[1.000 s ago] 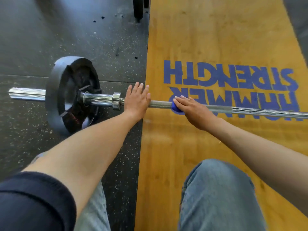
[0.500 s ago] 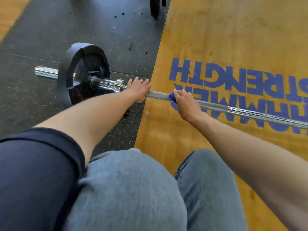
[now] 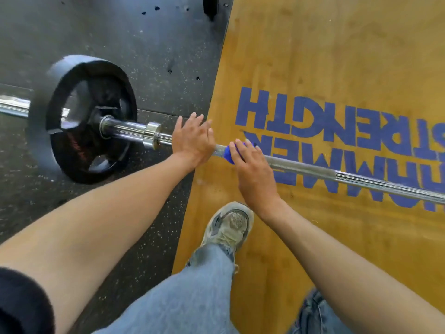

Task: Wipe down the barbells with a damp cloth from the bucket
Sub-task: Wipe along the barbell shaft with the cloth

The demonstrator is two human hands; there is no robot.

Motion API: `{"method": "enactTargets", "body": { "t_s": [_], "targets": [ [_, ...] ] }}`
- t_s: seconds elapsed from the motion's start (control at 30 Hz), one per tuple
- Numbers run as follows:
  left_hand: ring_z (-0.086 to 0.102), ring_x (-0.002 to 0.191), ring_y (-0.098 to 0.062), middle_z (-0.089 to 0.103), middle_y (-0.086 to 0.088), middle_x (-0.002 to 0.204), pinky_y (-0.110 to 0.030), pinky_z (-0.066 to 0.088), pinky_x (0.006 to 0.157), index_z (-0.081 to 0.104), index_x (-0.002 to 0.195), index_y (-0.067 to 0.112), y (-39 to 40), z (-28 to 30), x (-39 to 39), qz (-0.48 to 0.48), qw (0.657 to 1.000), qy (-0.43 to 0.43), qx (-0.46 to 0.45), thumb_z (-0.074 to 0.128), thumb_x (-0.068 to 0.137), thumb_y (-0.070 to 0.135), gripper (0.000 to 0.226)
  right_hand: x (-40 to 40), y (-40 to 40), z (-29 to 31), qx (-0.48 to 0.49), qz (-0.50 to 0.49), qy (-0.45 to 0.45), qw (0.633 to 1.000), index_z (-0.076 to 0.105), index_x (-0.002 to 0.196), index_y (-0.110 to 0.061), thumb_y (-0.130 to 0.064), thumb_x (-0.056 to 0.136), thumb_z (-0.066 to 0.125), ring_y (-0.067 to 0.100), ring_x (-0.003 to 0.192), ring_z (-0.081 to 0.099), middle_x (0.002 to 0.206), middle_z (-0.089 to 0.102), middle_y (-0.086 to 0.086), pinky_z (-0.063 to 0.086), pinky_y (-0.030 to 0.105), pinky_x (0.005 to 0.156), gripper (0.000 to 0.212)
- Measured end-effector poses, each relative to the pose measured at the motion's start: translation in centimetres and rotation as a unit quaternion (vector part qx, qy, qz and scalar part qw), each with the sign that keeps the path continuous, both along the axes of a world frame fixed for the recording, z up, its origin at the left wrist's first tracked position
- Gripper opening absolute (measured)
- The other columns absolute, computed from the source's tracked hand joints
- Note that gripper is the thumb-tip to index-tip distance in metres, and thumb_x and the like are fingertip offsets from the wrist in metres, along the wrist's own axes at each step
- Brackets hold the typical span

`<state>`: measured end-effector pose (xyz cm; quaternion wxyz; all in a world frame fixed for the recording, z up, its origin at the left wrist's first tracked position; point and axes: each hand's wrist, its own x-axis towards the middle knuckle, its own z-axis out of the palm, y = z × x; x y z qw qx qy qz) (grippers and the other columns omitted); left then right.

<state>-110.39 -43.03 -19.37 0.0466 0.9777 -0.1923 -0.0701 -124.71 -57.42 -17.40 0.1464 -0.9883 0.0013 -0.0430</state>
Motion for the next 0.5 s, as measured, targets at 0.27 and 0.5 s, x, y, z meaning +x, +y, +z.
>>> {"method": "enactTargets", "body": {
  "t_s": [0.27, 0.5],
  "targets": [
    [0.022, 0.155, -0.019, 0.038, -0.002, 0.162, -0.046, 0.010, 0.127, 0.045, 0.152, 0.019, -2.3, 0.0, 3.5, 0.009, 0.999, -0.001, -0.037, 0.025, 0.106, 0.032, 0.052, 4.7, 1.1, 0.2, 0.085, -0.110, 0.004, 0.990, 0.047, 0.148, -0.002, 0.012, 0.095, 0.051, 0.035, 0.149, 0.032, 0.151, 0.049, 0.011, 0.018, 0.043, 0.125, 0.055],
    [0.013, 0.157, -0.017, 0.029, -0.001, 0.167, -0.042, 0.004, 0.128, 0.032, 0.159, 0.016, -3.9, 0.3, 6.4, 0.003, 0.999, 0.006, -0.049, 0.024, 0.107, 0.036, 0.056, 4.1, -4.7, -0.7, 0.078, -0.201, -0.031, 0.976, 0.058, 0.138, -0.001, 0.009, 0.093, 0.053, 0.038, 0.141, 0.044, 0.146, 0.055, 0.016, 0.032, 0.050, 0.120, 0.047]
  ]
}}
